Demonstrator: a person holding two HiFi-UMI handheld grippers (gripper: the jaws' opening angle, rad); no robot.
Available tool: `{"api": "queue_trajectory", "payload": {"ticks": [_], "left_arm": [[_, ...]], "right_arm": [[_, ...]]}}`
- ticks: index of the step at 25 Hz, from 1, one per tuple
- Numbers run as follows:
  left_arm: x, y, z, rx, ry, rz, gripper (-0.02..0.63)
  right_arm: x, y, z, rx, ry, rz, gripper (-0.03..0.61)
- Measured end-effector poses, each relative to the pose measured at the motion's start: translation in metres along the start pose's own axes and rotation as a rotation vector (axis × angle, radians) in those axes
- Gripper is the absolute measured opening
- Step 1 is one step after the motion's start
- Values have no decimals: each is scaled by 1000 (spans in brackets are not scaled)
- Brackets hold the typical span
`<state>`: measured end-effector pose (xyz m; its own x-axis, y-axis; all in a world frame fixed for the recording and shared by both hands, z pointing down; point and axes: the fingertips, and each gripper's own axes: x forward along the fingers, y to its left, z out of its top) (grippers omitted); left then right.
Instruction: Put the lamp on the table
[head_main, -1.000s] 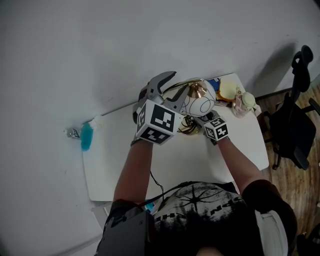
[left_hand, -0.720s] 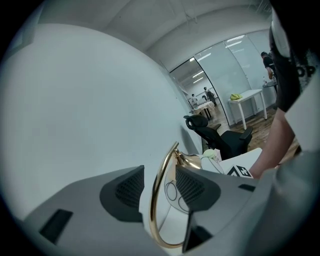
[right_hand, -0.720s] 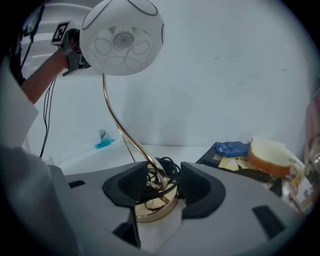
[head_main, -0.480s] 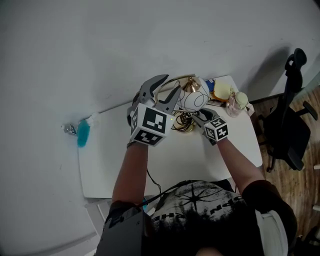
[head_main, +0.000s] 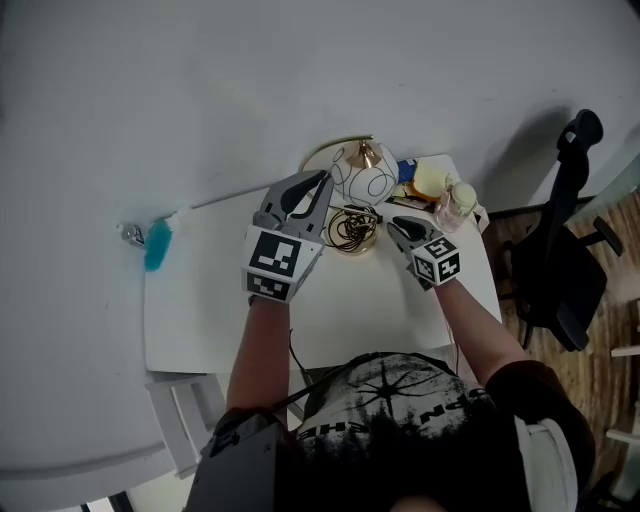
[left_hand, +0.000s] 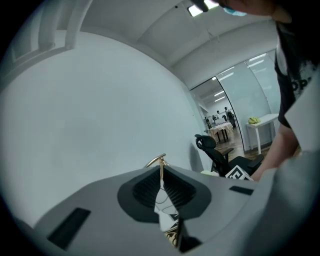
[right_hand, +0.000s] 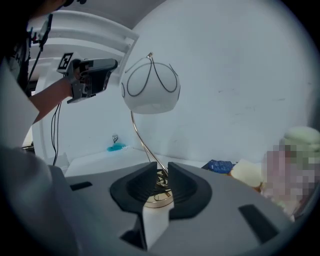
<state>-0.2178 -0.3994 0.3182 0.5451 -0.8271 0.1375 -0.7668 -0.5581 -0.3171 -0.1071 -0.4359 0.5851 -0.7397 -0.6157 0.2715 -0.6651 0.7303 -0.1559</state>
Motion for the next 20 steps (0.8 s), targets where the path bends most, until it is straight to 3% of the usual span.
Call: {"api": "queue_trajectory", "payload": {"ticks": [3,9,13,20], "left_arm": [[-11,-18,-4,-63,-12,12,17],[-28,-62,-24,-180,-9,52,15],[-35,-97,-39,-202,19,80,15],[-35,-169,-68,-255,74,52,15]], "right_arm": [[-22,3,11,-19,-17,30,44],[-71,12,27,-55,-26,115,28],[-105,22,38,-70,-31,139,21],[-155,36,41,-172,-28,177,20]]}}
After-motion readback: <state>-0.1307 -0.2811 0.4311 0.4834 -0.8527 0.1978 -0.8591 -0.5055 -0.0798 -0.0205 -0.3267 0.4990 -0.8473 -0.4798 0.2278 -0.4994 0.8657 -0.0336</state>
